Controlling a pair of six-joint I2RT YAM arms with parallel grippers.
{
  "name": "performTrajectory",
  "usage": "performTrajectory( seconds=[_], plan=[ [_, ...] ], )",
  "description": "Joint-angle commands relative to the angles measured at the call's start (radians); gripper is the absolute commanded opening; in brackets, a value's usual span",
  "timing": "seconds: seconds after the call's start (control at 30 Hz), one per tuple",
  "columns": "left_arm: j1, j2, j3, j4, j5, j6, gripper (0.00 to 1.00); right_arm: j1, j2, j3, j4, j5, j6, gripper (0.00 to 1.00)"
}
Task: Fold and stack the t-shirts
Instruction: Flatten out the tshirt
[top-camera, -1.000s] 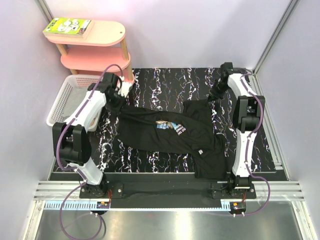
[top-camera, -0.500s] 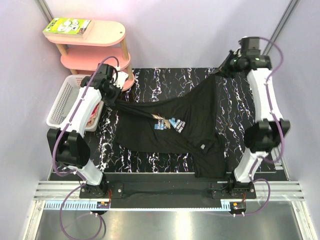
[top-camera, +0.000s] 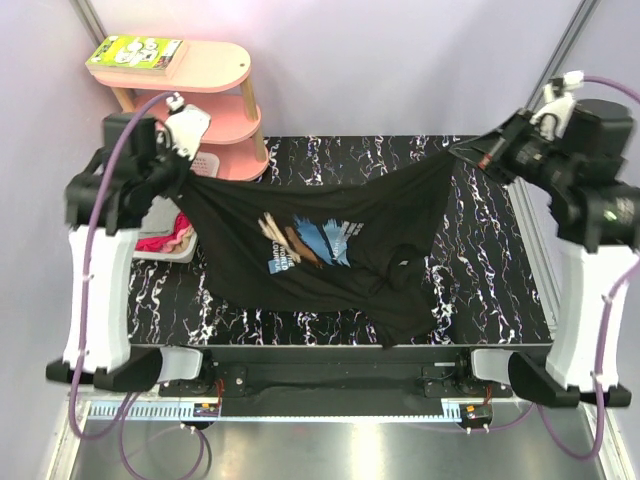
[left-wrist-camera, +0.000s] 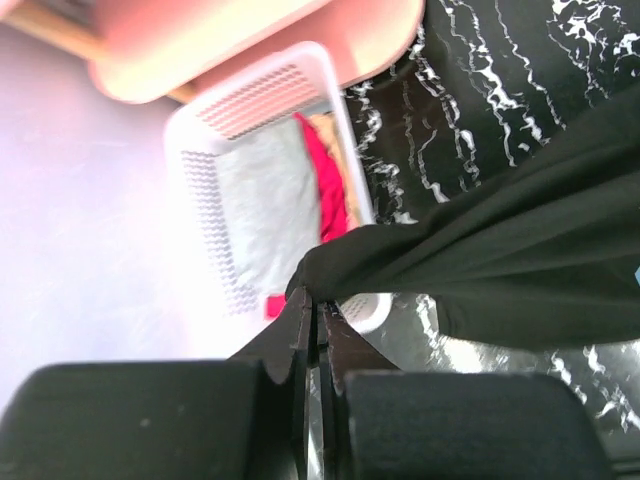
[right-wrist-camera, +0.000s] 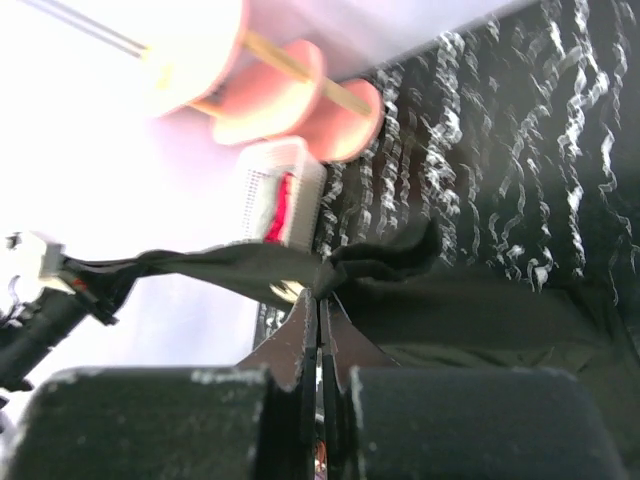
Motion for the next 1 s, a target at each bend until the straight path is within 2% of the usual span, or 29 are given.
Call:
performTrajectory(
  seconds=[0.0, 0.13, 0.2, 0.27, 0.33, 0.43, 0.47, 0.5, 0.57, 0.63, 0.73, 0.83, 0.87, 0.97],
  plan=[
    [0.006, -0.071, 0.058, -0.144, -0.064, 0.04, 0.01, 0.007, -0.029, 0.231, -0.183, -0.022, -0.03, 0.0],
    [0.006, -0.115, 0.116, -0.203, -0.065, 0.028, 0.01, 0.005, 0.002, 0.517, -0.278, -0.007, -0.052, 0.0],
    [0.006, -0.118, 0.166, -0.235, -0.065, 0.025, 0.01, 0.005, 0.026, 0.617, -0.283, -0.008, -0.059, 0.0],
    [0.006, -0.117, 0.196, -0.259, -0.062, 0.023, 0.01, 0.005, 0.027, 0.635, -0.277, 0.007, -0.065, 0.0],
    [0.006, -0.129, 0.182, -0.261, -0.056, 0.02, 0.01, 0.005, 0.004, 0.581, -0.266, 0.018, -0.07, 0.0],
    [0.006, -0.178, -0.002, -0.177, -0.039, 0.006, 0.01, 0.007, -0.05, 0.381, -0.223, 0.108, -0.091, 0.0],
    [0.006, -0.195, -0.133, -0.093, -0.035, 0.006, 0.01, 0.005, -0.061, 0.325, -0.202, 0.131, -0.093, 0.0],
    [0.006, -0.21, -0.195, -0.051, -0.036, 0.008, 0.01, 0.007, -0.065, 0.243, -0.158, 0.155, -0.093, 0.0],
    [0.006, -0.198, -0.307, 0.03, -0.033, 0.003, 0.0, 0.005, -0.049, 0.199, -0.119, 0.223, -0.095, 0.0],
    [0.006, -0.152, -0.323, 0.063, -0.03, 0.0, 0.0, 0.007, 0.006, 0.225, -0.082, 0.255, -0.09, 0.0],
    [0.006, -0.092, -0.196, 0.055, -0.027, 0.0, 0.0, 0.005, 0.094, 0.401, -0.074, 0.246, -0.107, 0.0],
    [0.006, -0.02, 0.063, 0.002, -0.028, -0.001, 0.0, 0.005, 0.141, 0.582, -0.074, 0.242, -0.159, 0.0],
    [0.006, 0.003, 0.223, -0.017, -0.03, -0.001, 0.0, 0.005, 0.145, 0.643, -0.071, 0.239, -0.17, 0.0],
    [0.005, 0.086, 0.503, -0.046, -0.067, -0.02, 0.0, 0.005, 0.113, 0.659, -0.018, 0.2, -0.177, 0.0]
  ],
)
